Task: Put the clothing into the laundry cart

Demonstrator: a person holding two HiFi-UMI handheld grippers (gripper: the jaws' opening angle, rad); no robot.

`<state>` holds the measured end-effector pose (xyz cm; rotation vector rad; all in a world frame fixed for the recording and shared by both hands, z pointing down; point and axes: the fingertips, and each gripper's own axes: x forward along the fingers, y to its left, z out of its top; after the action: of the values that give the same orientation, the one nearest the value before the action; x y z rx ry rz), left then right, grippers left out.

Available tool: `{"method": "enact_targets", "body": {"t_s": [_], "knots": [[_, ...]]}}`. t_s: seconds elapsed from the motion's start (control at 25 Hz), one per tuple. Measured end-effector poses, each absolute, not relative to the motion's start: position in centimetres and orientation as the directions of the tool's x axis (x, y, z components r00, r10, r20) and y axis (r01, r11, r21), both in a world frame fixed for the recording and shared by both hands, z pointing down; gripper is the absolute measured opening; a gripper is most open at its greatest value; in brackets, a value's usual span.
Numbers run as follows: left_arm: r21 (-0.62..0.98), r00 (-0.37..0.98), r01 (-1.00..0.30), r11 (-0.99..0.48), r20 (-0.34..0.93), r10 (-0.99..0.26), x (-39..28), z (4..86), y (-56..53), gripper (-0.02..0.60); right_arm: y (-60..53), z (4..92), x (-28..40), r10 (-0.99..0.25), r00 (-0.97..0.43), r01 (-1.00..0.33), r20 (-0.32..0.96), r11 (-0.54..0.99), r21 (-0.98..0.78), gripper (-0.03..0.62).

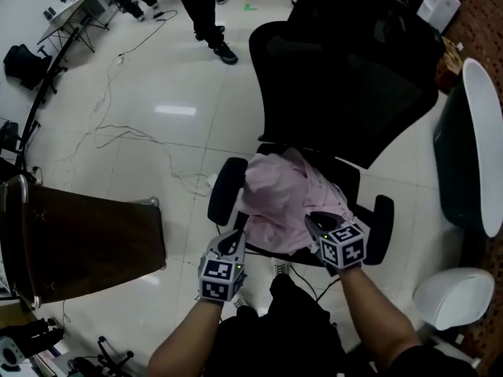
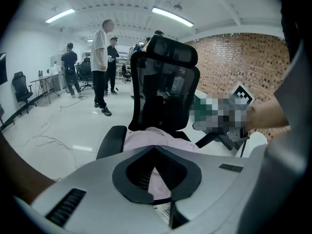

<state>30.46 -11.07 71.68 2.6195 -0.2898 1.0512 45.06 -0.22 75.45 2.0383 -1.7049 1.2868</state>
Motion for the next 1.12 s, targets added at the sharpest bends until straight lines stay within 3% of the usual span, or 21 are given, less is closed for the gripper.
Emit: {"method": "enact_targets", "body": {"t_s": [0.64,0.84,1.12], "knots": [[0.211,0.659,-0.343,-0.915,0.749,-0.074,35.9,79.1,-13.6,-0.002,-4.4,82.7,52.4,-0.671,-0.022,-0.905,0.741,-0.302,-0.300,0.109],[0.227,0.649,-0.356,-0.906,0.758,-0.065,36.9,81.3,-13.9,-0.002,-5.5,85.3,54.0,-0.648,-0.021,-0.919,0.761,-0.288,-0.270,0.224],[0.239,0.644,-0.345,-0.908,0.764,-0.044,38.3,83.6,-14.3,-0.002,-7.5,88.8,55.6,-0.617,-0.018,-0.942,0.787,-0.253,-0.220,0.321]]}}
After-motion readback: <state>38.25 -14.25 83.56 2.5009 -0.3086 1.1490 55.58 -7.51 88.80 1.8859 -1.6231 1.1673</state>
